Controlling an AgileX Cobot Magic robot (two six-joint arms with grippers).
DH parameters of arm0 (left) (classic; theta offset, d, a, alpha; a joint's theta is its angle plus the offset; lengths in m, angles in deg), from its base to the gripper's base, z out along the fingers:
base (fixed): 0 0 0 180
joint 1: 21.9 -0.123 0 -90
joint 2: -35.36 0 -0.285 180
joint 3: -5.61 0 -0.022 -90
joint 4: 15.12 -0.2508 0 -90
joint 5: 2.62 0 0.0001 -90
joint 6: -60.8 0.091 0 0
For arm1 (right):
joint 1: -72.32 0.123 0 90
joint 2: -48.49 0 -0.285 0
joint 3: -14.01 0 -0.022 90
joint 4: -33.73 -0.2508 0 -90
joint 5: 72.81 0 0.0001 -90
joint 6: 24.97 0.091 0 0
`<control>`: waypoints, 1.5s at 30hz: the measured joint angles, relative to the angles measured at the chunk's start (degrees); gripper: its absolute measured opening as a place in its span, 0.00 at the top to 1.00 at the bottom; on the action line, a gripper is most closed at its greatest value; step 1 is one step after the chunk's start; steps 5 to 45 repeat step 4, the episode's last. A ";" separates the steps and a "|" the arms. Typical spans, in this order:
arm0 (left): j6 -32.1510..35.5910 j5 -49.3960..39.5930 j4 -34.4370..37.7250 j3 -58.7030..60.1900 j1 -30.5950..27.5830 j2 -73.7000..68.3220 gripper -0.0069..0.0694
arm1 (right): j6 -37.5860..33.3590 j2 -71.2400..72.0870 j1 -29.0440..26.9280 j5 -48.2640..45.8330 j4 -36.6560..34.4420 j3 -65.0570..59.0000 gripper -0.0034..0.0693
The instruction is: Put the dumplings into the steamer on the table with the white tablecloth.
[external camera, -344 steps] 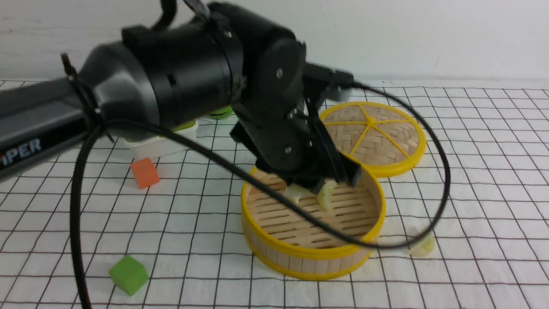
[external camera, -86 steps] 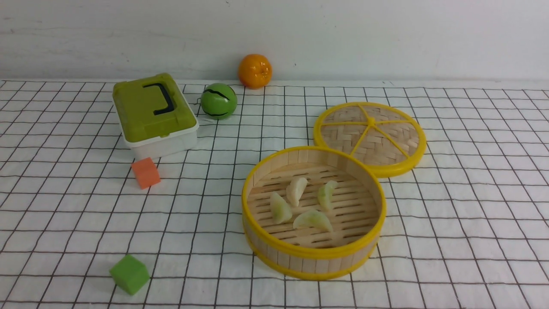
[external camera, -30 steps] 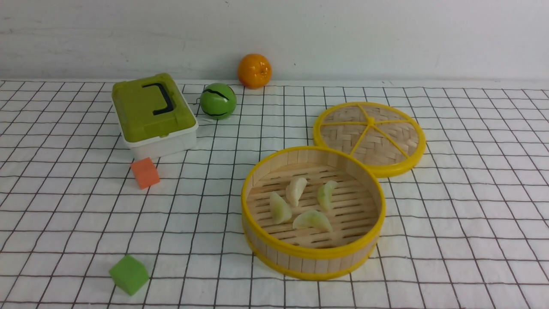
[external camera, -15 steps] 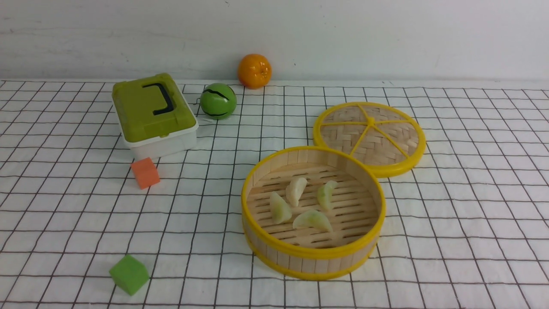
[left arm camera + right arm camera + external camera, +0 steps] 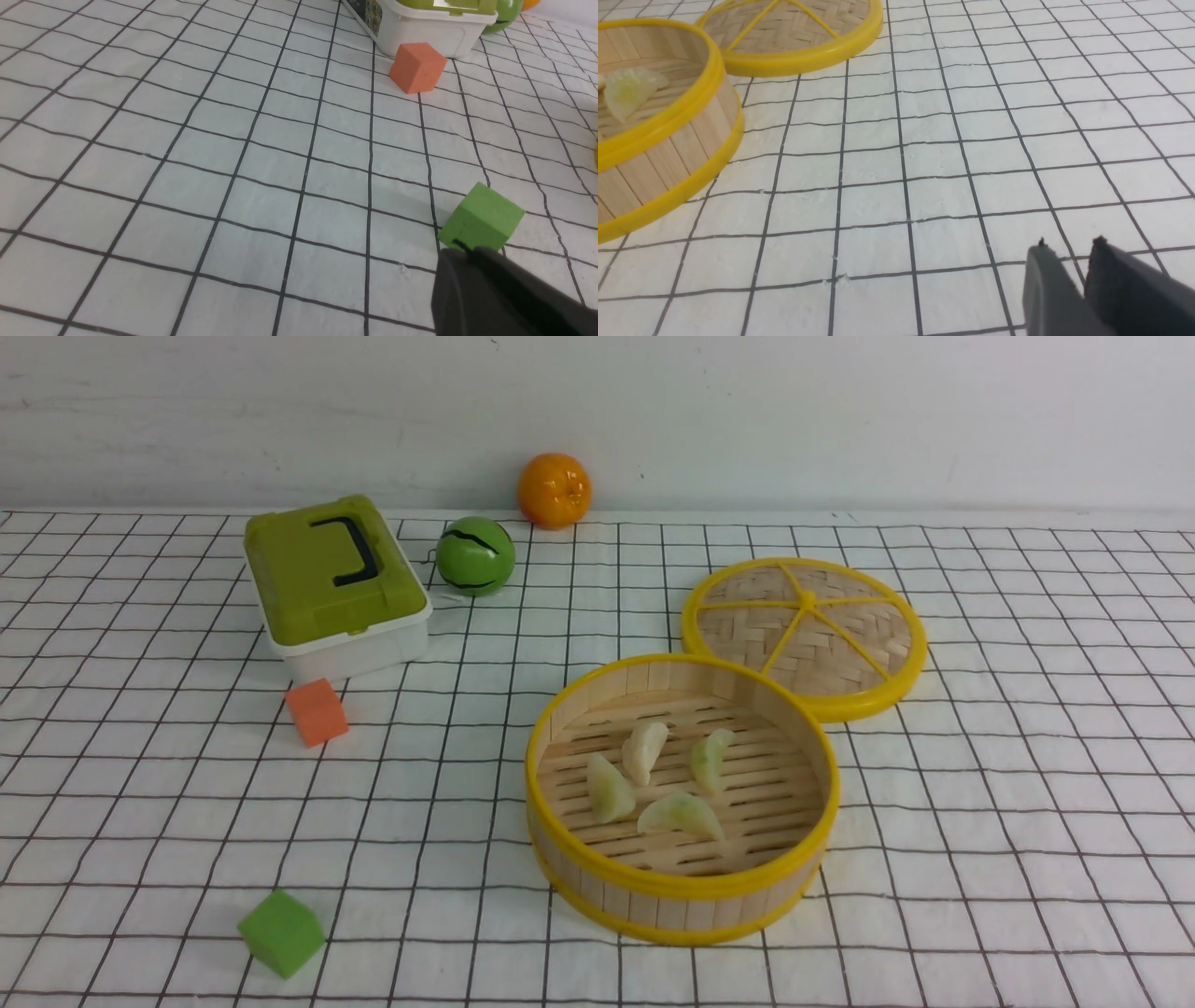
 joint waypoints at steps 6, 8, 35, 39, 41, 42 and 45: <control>0.00 0.00 0.00 0.00 0.00 0.00 0.91 | 0.00 0.00 0.00 0.00 0.00 0.00 0.77; 0.00 0.00 0.00 0.00 0.00 0.00 0.91 | 0.00 0.00 0.00 0.00 0.00 0.00 0.77; 0.00 0.00 0.00 0.00 0.00 0.00 0.91 | 0.00 0.00 0.00 0.00 0.00 0.00 0.77; 0.00 0.00 0.00 0.00 0.00 0.00 0.91 | 0.00 0.00 0.00 0.00 0.00 0.00 0.77; 0.00 0.00 0.00 0.00 0.00 0.00 0.91 | 0.00 0.00 0.00 0.00 0.00 0.00 0.77; 0.00 0.00 0.00 0.00 0.00 0.00 0.91 | 0.00 0.00 0.00 0.00 0.00 0.00 0.77; 0.00 0.00 0.00 0.00 0.00 0.00 0.91 | 0.00 0.00 0.00 0.00 0.00 0.00 0.77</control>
